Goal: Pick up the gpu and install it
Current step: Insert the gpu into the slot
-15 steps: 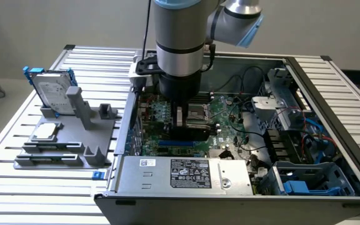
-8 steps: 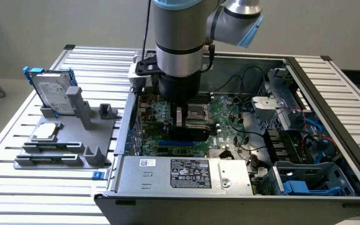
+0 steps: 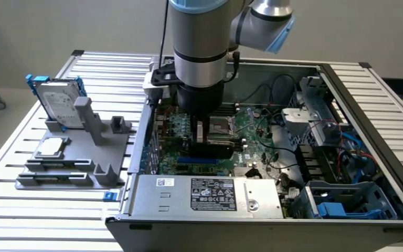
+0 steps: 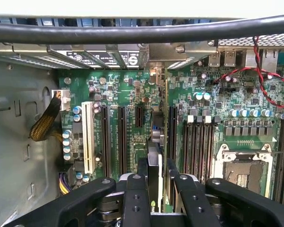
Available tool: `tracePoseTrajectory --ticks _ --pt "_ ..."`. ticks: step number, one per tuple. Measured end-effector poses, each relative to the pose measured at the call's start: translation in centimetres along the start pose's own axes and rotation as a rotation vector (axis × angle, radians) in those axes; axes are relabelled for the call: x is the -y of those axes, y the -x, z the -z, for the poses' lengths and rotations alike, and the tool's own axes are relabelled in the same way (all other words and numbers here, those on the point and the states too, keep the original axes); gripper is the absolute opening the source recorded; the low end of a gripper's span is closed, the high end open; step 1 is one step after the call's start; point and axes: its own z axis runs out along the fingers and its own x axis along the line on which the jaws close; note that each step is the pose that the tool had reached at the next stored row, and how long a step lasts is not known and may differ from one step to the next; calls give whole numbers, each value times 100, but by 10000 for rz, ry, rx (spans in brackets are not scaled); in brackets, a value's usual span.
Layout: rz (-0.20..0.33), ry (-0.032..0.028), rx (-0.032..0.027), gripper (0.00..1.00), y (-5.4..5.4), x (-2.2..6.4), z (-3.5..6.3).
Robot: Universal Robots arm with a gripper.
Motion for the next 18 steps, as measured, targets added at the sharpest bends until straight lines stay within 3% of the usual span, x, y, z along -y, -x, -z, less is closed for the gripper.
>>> tracePoseTrajectory --ticks 18 --pt "-3 100 -2 26 -4 -10 -38"
